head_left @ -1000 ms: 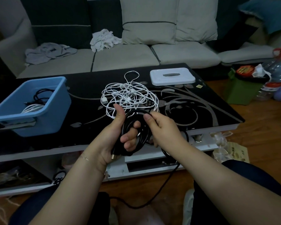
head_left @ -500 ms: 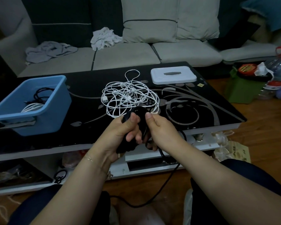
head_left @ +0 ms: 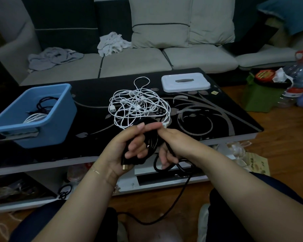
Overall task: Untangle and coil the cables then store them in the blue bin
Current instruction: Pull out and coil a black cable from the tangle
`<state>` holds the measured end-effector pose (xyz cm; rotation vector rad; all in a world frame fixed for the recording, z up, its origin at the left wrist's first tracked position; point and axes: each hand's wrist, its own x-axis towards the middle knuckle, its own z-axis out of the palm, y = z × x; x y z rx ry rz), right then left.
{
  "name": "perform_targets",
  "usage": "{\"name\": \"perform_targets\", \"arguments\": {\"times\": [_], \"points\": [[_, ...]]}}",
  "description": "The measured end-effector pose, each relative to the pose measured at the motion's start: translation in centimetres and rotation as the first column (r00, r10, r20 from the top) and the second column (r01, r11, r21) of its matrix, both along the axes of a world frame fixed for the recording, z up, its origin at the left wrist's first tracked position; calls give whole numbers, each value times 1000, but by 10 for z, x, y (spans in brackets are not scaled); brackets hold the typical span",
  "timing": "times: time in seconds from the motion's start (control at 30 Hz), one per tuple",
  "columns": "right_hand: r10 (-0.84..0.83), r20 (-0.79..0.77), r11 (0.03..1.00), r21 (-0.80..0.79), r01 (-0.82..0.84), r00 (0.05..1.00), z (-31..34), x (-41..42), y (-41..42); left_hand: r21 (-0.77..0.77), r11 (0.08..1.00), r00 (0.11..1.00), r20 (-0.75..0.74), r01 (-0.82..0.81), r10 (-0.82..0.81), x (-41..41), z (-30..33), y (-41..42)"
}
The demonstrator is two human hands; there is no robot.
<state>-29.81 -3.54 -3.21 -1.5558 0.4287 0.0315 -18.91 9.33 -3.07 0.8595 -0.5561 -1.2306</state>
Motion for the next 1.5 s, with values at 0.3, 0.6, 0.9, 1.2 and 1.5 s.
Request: {"name": "perform_targets", "arguments": {"times": [0.3,0.6,0.9,1.2,1.5], "points": [[-73,283,977,211,12,956,2,0,2,-299,949,947,-320,-100,-1,18,7,6],[-359,153,876,395,277,921,-8,5,18,-136,865,856,-281,-482,433,9,17,0],[-233,-148,966,79,247,961,-29,20,27,-160,848,832,173,-505,528,-18,11,-10],[-125,-177,923,-382,49,976,-23,15,26,-160,907,802,425,-389,419,-21,-5,-17],[107,-267,687,-676,-266,958,-15,11,32,-177,882,301,895,-437,329,-11,-21,-23]]}}
